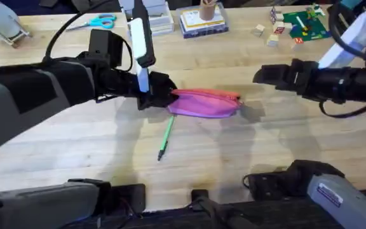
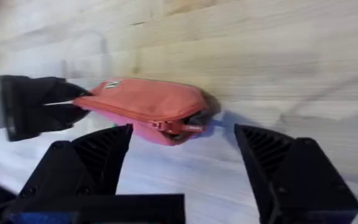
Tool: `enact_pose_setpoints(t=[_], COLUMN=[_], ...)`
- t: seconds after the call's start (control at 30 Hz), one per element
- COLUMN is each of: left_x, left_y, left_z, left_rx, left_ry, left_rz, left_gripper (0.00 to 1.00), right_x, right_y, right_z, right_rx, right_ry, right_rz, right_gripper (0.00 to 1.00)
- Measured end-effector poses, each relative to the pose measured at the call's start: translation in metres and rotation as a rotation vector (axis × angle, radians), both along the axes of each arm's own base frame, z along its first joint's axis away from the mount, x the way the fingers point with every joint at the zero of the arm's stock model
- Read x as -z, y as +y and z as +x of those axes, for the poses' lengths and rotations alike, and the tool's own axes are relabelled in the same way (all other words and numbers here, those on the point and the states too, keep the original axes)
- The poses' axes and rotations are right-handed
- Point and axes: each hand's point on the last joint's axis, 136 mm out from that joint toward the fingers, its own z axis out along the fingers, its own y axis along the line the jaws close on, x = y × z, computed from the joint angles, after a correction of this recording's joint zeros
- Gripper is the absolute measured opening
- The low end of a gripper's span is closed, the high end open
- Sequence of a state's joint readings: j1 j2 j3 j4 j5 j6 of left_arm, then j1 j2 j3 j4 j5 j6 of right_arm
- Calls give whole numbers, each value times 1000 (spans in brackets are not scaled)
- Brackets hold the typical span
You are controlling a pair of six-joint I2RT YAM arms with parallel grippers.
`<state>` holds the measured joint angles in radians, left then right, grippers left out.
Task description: Unzip the bag, pick up the pens from the table one at a time and place them inside, then zip the bag closed.
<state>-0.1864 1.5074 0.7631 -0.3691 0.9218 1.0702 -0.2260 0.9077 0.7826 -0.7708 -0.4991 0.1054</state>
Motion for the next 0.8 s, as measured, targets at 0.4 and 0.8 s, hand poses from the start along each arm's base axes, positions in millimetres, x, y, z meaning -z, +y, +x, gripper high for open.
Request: enact_pose_setpoints(t=[0.4,0.8], left_x=[0,0], left_y=[0,0], left_z=[0,0], left_rx=[0,0], left_ry=[1,1], left_rz=[0,0], left_gripper=[42,42], right_x=[37,57], right_y=[25,46], right_z=[1,-4], right_rx=[-97,-203], right_ry=[235,302], right_rz=[331,413], right_gripper=[995,996])
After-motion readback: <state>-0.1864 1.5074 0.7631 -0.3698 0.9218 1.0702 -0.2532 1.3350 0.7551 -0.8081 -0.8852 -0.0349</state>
